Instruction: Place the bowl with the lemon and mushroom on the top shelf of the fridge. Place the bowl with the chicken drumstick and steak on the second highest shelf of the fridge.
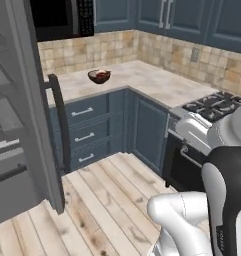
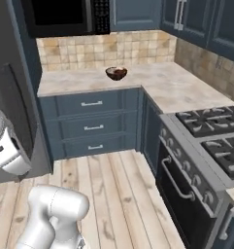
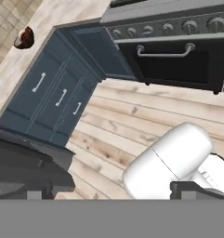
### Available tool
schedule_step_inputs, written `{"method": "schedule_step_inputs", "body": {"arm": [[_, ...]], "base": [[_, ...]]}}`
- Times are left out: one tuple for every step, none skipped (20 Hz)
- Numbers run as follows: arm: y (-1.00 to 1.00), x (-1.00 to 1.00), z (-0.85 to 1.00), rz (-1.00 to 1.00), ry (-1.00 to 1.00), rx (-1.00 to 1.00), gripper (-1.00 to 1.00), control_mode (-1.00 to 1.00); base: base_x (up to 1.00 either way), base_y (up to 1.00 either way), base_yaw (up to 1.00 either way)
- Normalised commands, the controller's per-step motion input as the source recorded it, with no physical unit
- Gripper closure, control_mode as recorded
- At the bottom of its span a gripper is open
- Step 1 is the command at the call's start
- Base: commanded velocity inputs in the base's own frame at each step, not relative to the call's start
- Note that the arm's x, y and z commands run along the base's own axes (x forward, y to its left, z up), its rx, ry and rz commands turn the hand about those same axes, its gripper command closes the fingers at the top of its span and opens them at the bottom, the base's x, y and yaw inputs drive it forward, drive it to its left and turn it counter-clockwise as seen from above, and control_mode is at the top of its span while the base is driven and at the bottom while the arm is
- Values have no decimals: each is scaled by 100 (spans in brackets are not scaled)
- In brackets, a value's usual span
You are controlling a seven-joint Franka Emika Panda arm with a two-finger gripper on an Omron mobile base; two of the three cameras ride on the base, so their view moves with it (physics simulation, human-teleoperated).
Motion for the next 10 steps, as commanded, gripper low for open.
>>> {"method": "schedule_step_inputs", "body": {"arm": [[0, 0, 0, 0, 0, 0, -100, 100], [0, 0, 0, 0, 0, 0, -100, 100], [0, 0, 0, 0, 0, 0, -100, 100], [0, 0, 0, 0, 0, 0, -100, 100], [0, 0, 0, 0, 0, 0, -100, 100], [0, 0, 0, 0, 0, 0, -100, 100], [0, 0, 0, 0, 0, 0, -100, 100], [0, 0, 0, 0, 0, 0, -100, 100], [0, 0, 0, 0, 0, 0, -100, 100], [0, 0, 0, 0, 0, 0, -100, 100]], "base": [[100, -35, -13], [100, -23, -3], [100, -15, 0], [100, -4, 0], [100, 0, 0], [100, 0, 0], [100, 0, 0], [100, 0, 0], [100, -9, 0], [100, -16, 0]]}}
